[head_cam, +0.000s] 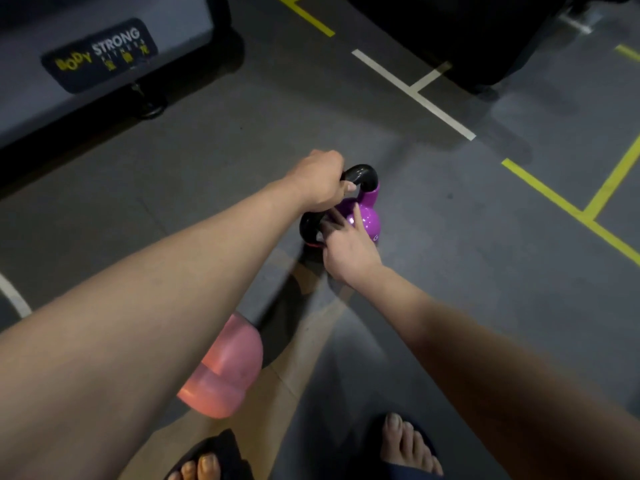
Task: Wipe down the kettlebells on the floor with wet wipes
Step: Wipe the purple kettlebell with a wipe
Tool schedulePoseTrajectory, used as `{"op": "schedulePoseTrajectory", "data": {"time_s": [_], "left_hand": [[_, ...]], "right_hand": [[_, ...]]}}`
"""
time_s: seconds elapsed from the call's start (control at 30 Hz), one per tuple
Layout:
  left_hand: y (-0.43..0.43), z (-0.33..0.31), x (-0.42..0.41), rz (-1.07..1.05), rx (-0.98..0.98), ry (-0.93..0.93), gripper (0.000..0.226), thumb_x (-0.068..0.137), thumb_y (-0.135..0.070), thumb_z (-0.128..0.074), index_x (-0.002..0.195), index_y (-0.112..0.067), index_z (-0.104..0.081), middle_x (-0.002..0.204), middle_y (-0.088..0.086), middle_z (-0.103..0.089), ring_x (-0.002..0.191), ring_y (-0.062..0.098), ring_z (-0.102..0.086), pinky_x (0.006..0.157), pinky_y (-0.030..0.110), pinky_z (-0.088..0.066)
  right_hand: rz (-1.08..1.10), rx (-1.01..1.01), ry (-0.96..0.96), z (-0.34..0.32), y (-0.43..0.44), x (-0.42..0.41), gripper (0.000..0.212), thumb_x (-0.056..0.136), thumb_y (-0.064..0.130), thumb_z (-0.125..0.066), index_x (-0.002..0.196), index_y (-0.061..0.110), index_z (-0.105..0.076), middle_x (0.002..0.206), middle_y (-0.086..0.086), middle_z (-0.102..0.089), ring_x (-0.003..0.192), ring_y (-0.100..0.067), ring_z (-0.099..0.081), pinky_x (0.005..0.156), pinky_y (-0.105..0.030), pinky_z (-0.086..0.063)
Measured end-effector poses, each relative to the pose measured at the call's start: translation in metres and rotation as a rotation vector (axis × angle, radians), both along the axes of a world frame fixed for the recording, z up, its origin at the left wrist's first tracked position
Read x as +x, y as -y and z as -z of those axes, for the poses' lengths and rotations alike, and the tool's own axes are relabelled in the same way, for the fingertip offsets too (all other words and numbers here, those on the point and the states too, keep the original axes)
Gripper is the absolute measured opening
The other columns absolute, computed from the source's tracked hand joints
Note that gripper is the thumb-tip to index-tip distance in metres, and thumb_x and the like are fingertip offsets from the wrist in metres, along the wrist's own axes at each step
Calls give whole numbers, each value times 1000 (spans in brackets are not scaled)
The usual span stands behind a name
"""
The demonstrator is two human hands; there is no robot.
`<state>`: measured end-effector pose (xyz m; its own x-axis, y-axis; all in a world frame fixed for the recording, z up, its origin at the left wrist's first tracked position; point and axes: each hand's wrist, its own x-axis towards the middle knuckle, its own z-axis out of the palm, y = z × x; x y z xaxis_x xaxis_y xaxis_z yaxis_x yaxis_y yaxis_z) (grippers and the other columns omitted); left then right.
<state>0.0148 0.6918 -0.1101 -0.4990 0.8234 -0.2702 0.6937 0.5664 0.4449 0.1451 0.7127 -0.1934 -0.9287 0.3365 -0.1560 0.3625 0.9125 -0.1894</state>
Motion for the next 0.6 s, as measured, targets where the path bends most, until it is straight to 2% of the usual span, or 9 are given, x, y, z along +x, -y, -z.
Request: {"op": "schedulePoseTrajectory", "data": {"time_s": [0.1,0.17,0.23,0.3,0.37,0.43,0.5,0.6], "left_hand": [[-1,-2,-3,-46,0,13,44,96,-46,-65,111,-4,-66,114,22,-68,110,40,-61,78,32,-41],[-2,-5,0,-72,-2,26,43,97,-43,-65,110,-2,-66,115,23,-68,111,40,-61,77,30,-39],[-4,-8,2,-96,-4,30,42,98,-41,-64,111,-2,-66,116,23,-68,112,40,-61,77,30,-38],[-6,-9,2,-114,-2,48,43,98,-42,-64,113,-1,-66,115,21,-68,112,39,-61,78,30,-39],[-7,-8,2,-134,-8,65,44,98,-43,-65,115,-2,-66,117,20,-68,113,38,-62,79,30,-40],[-9,-8,4,-131,-16,67,44,98,-42,-64,116,-2,-66,117,20,-68,112,38,-62,80,32,-42],[-10,-9,4,-130,-17,44,45,98,-43,-64,114,-1,-66,115,21,-69,112,39,-61,83,34,-45],[-12,-10,6,-125,-35,41,44,97,-44,-65,110,-1,-68,112,22,-69,110,40,-62,83,36,-46]], "right_hand": [[29,-61,-126,10,11,27,76,81,5,-55,154,3,-33,162,-11,-36,156,-28,-16,127,-49,2],[74,-202,-180,12,17,31,87,80,0,-56,159,0,-18,167,-16,-19,157,-30,-8,127,-46,5],[180,-389,-277,13,30,33,90,79,-7,-52,159,-2,-11,169,-17,-9,158,-29,-1,126,-41,8],[258,-528,-352,19,47,38,88,80,-8,-45,160,0,-9,170,-15,-4,156,-19,4,125,-35,10],[316,-583,-389,27,58,45,79,86,-6,-39,160,1,-12,170,-13,-5,152,-11,4,126,-35,7],[334,-543,-422,35,52,46,70,95,-7,-41,160,3,-18,169,-11,-11,153,-11,-1,128,-40,2],[265,-474,-453,32,34,38,61,97,-4,-48,156,4,-34,165,-12,-28,155,-20,-15,128,-45,-4],[135,-350,-371,27,-8,27,45,95,16,-52,139,12,-58,149,-8,-54,149,-28,-35,126,-41,1]]}}
